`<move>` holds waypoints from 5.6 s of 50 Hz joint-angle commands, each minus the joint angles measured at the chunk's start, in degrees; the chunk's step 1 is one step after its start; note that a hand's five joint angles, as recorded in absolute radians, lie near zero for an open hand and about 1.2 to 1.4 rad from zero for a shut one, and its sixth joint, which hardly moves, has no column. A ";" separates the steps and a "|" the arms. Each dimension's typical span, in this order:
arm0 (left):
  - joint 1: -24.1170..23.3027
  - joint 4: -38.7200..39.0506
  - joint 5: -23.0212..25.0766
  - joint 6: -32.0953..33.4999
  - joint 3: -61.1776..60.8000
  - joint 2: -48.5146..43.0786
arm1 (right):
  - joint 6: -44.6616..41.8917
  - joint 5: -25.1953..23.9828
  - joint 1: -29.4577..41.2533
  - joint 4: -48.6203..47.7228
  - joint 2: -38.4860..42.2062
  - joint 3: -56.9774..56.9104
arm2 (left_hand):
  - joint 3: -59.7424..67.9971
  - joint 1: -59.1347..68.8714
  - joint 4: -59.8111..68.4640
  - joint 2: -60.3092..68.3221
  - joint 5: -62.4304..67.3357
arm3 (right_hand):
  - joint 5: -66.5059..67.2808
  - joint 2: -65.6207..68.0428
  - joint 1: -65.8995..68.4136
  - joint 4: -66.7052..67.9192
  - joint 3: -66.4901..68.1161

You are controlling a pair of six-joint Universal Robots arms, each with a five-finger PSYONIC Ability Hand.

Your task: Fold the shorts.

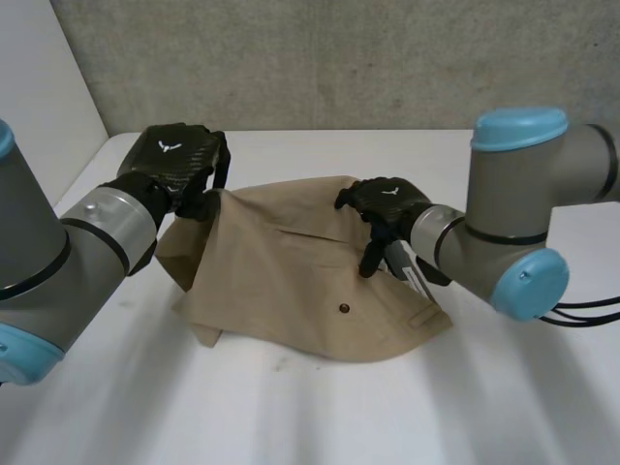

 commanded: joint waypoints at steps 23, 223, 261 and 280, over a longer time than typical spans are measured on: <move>-0.99 -0.03 -0.09 -7.20 -0.15 1.76 | 7.75 15.04 6.17 -8.94 8.11 -9.98 | 11.83 14.88 11.56 11.48 14.29 | 64.83 64.59 66.31 64.39 65.00; 9.29 9.11 0.70 -7.99 4.01 4.40 | -23.89 11.27 -3.41 -16.77 -29.17 12.58 | 11.83 14.88 11.56 11.48 14.29 | 64.83 64.59 66.31 64.39 65.00; 8.24 5.69 4.22 1.42 -25.89 15.90 | -12.12 11.26 -5.61 -22.13 -25.57 43.29 | -43.66 -40.61 -43.93 -44.01 -41.20 | 64.83 64.59 66.31 64.39 65.00; 6.04 0.85 1.32 -8.78 -36.36 19.87 | -12.03 12.32 -6.40 -23.09 -25.22 45.05 | -29.19 -26.14 -29.46 -29.54 -26.72 | 64.83 64.59 66.31 64.39 65.00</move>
